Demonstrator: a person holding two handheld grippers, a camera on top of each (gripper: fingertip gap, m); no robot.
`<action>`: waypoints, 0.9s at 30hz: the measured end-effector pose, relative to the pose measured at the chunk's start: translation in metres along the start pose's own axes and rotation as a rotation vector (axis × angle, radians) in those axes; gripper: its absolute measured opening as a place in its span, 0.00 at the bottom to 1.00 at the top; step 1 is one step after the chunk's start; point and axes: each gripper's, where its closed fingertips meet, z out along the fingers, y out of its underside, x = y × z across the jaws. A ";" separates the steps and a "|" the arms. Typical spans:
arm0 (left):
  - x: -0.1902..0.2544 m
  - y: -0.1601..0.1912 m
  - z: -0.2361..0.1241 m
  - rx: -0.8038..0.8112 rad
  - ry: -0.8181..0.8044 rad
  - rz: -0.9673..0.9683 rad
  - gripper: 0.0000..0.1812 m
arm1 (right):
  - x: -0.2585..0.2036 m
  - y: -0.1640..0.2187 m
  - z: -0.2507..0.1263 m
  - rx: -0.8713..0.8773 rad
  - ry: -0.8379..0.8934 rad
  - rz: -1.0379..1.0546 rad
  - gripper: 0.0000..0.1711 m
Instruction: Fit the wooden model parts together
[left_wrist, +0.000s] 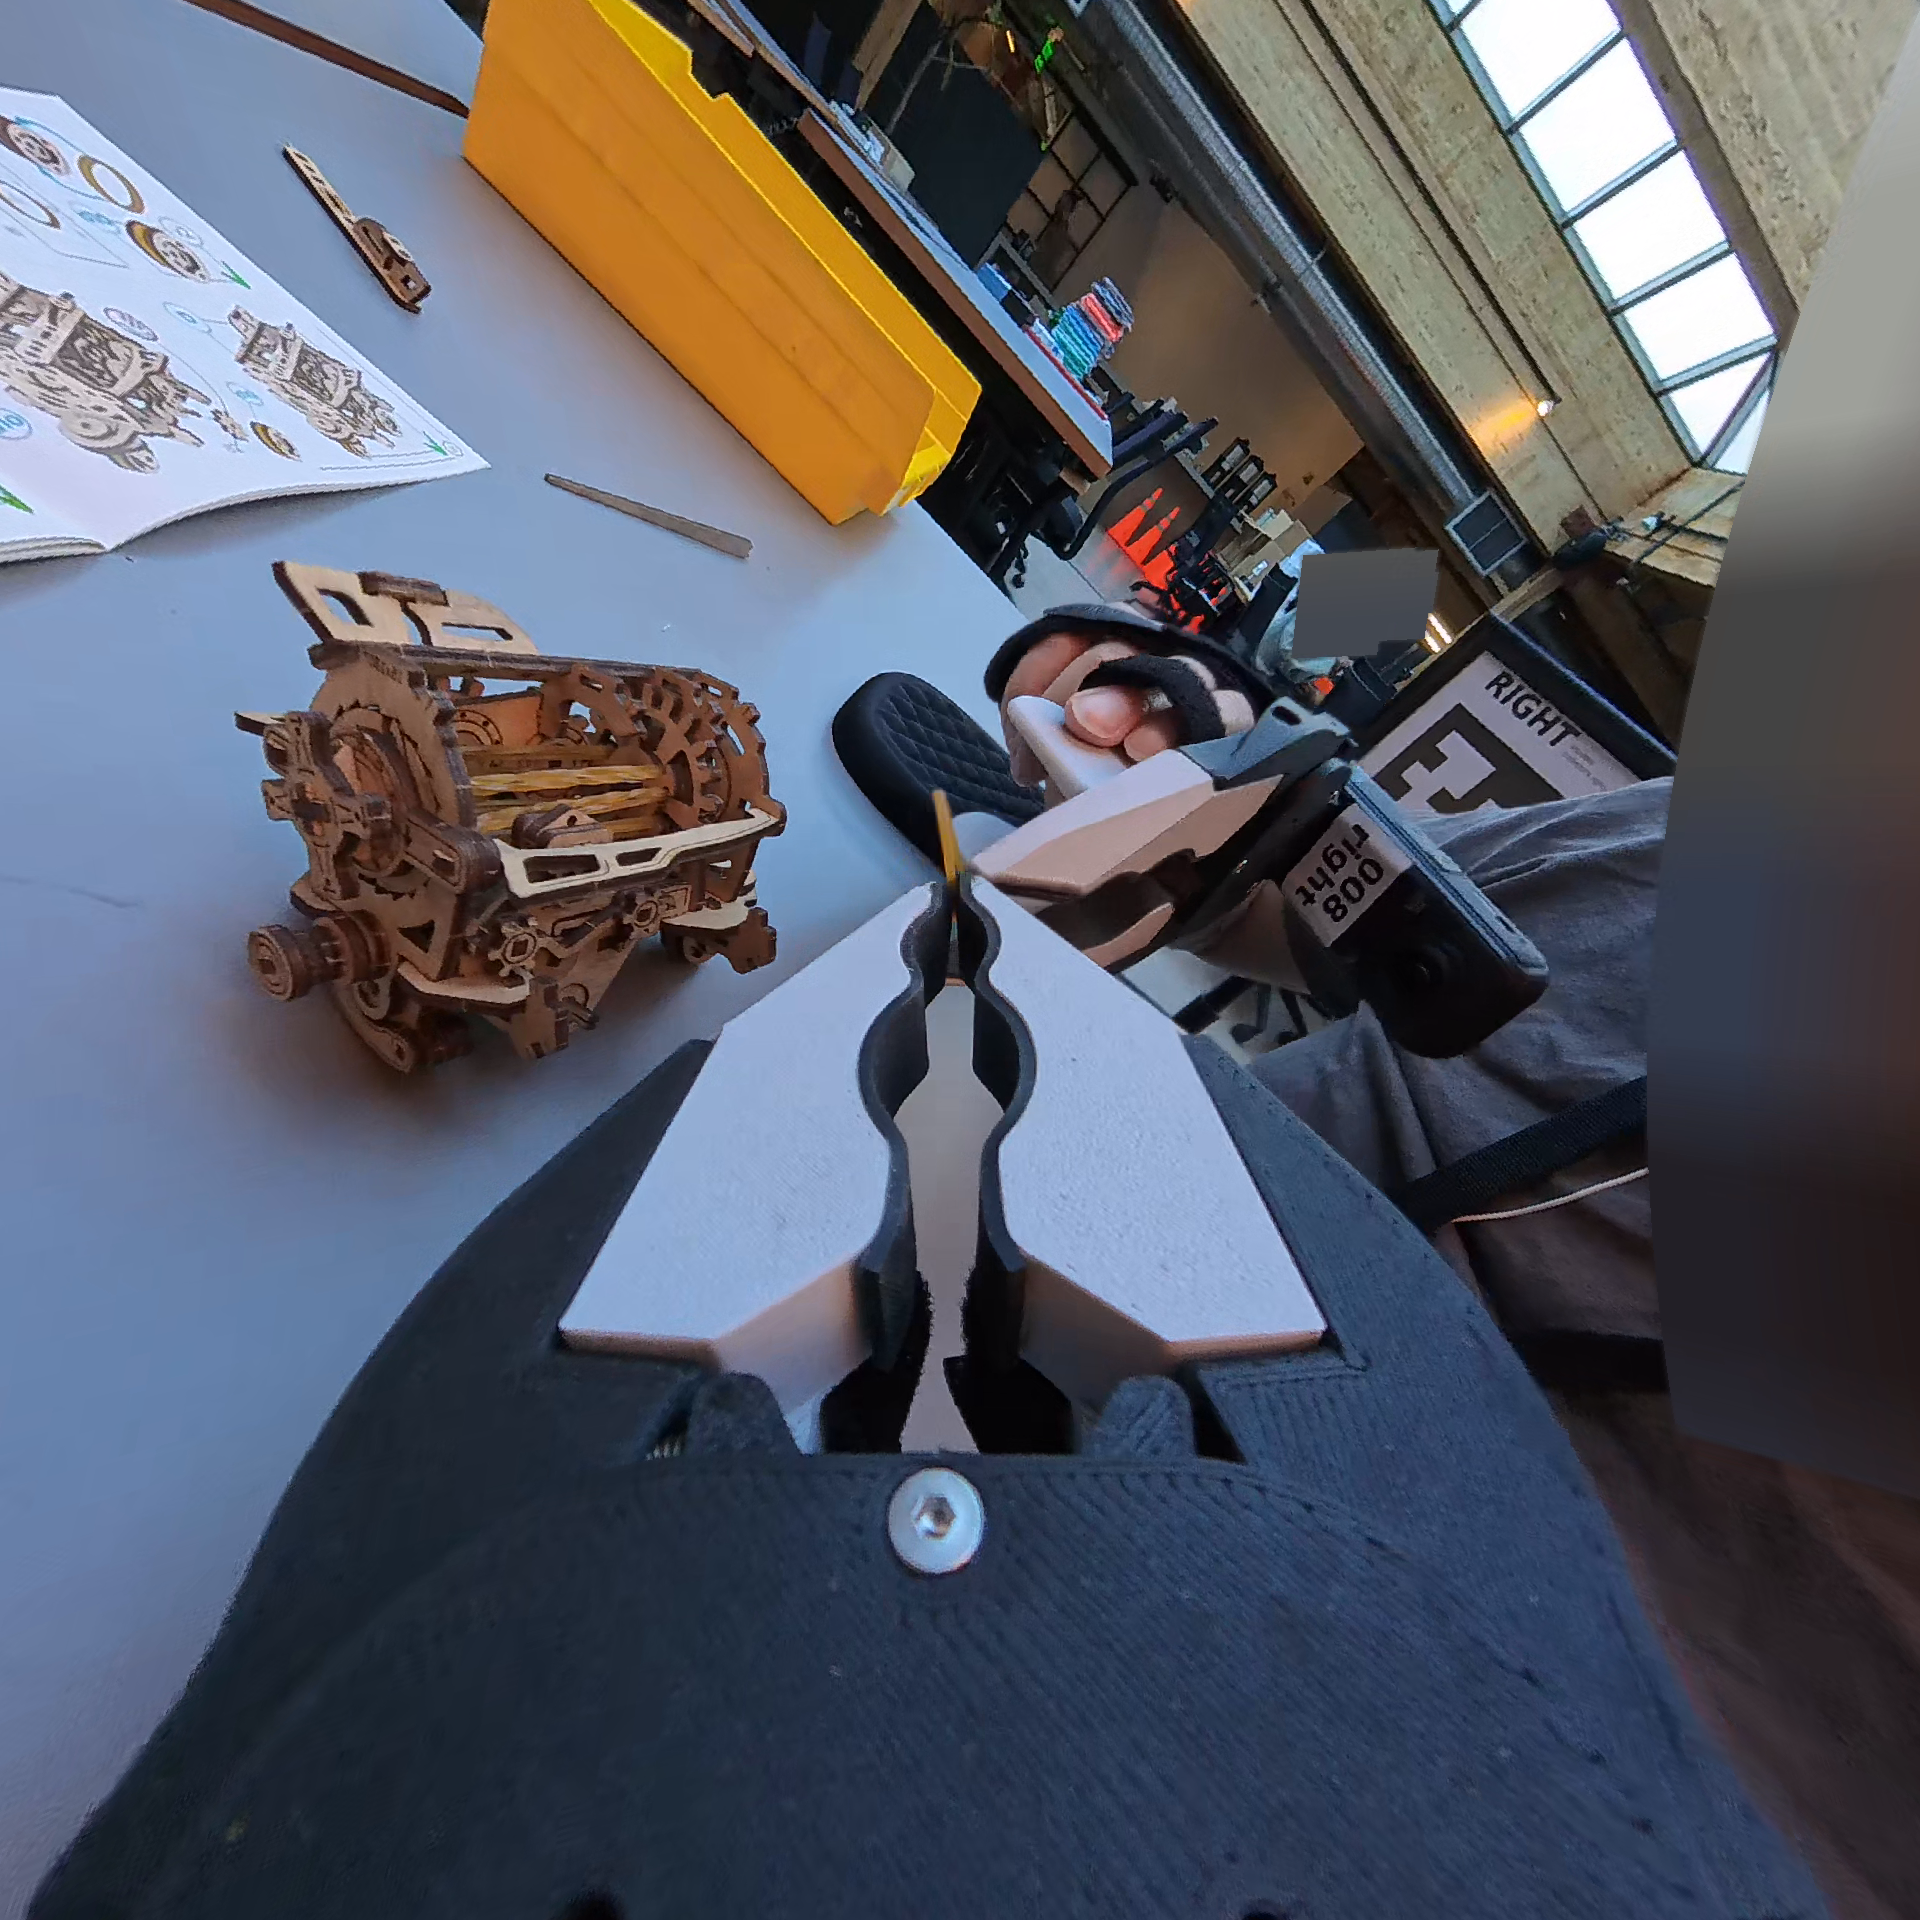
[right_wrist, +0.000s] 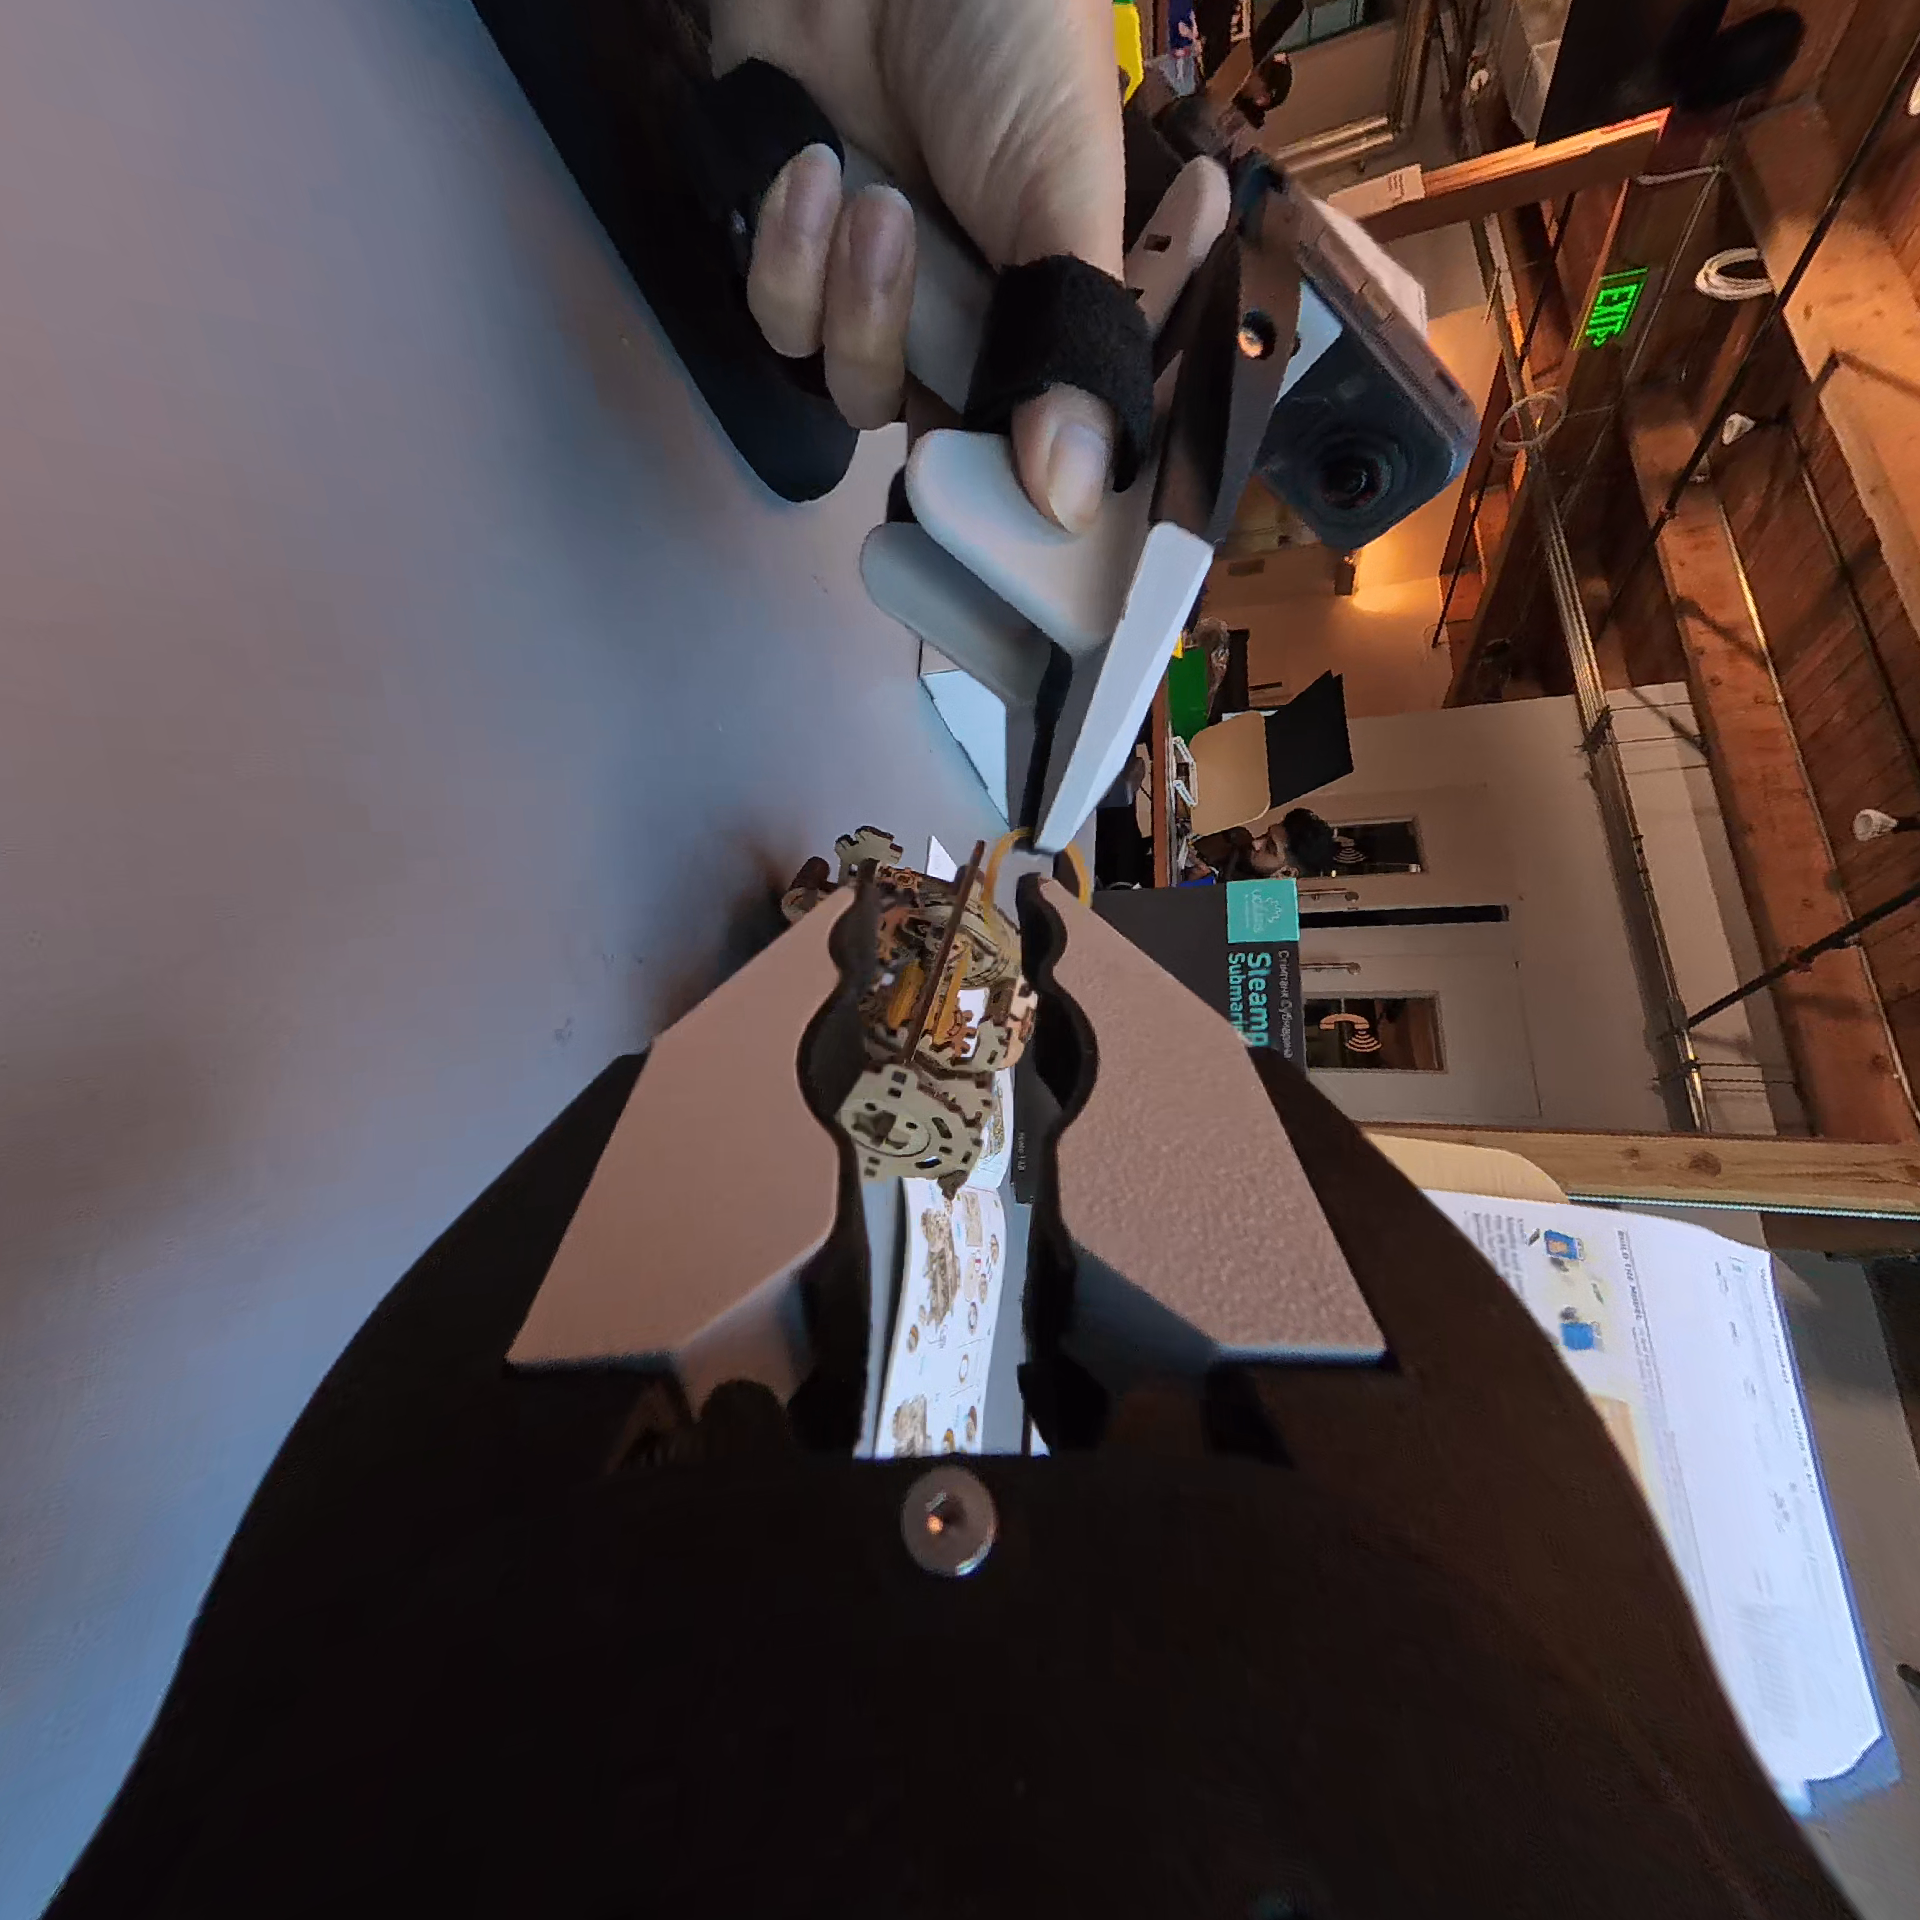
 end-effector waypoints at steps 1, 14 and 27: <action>-0.001 0.000 -0.001 -0.002 -0.018 0.021 0.00 | 0.000 0.002 -0.002 -0.006 -0.001 0.026 0.16; 0.023 -0.012 0.005 0.069 0.024 0.099 0.00 | 0.041 -0.001 -0.007 0.142 -0.019 0.839 0.30; 0.029 -0.003 0.006 0.073 0.070 0.071 0.00 | 0.029 -0.010 -0.011 0.175 -0.106 0.859 0.05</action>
